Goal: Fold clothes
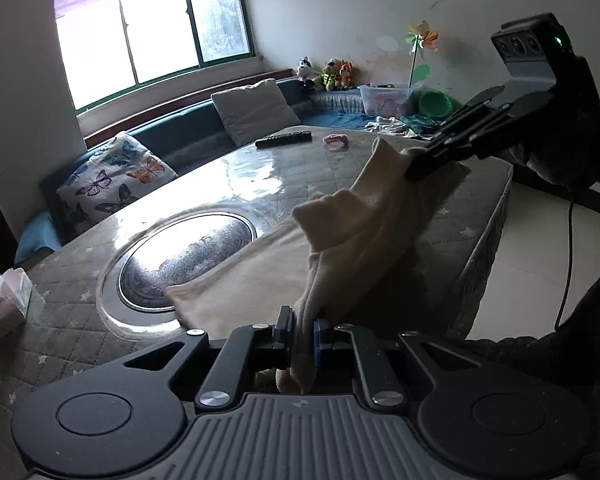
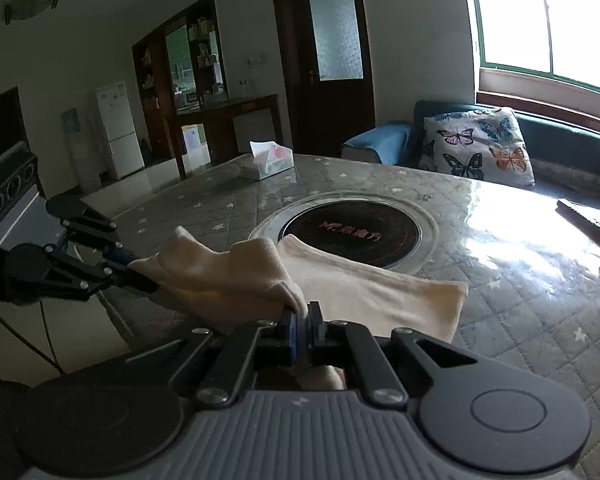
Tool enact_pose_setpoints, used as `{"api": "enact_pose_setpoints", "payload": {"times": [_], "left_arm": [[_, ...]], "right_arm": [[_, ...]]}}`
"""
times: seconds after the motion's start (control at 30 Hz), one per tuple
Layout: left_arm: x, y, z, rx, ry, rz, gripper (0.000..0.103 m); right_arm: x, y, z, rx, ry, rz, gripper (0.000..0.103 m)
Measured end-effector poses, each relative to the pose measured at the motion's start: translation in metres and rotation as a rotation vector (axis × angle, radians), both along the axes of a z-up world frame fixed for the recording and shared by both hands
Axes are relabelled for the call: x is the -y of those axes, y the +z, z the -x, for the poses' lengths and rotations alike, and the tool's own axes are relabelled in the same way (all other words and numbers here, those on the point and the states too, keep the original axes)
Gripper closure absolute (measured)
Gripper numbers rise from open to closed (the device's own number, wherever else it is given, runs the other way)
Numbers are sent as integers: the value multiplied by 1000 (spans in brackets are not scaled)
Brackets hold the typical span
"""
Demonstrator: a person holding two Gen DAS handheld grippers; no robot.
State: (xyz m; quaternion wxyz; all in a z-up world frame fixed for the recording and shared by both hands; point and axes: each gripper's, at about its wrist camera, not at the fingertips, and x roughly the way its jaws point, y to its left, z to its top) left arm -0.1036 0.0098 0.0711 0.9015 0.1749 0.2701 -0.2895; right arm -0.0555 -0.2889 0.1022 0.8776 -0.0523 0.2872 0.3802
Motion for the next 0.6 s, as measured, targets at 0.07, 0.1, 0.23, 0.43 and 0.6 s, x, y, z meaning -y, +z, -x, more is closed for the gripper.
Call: {"api": "enact_pose_setpoints", "payload": {"times": [0.07,0.1,0.23,0.43,0.6], "left_arm": [[1,1,-16,-5,16,5,92],[1,0,-25,-4,22,4,92],[-1,-5,-67,-35,56,6,92],[-6,-26,-145,-143,116,26,92],[-8,-53,-192,-202,163,20,92]], "right_arm": [[-3,0,-9,14,-8,17,99],[-5,0,-15,14,-12,17,99],[-15,-2,-51,12,-32,31,99],[-32,-19,-114,-54,-72,60,99],[-43,-55,-162,-147,-140,76,99]]}}
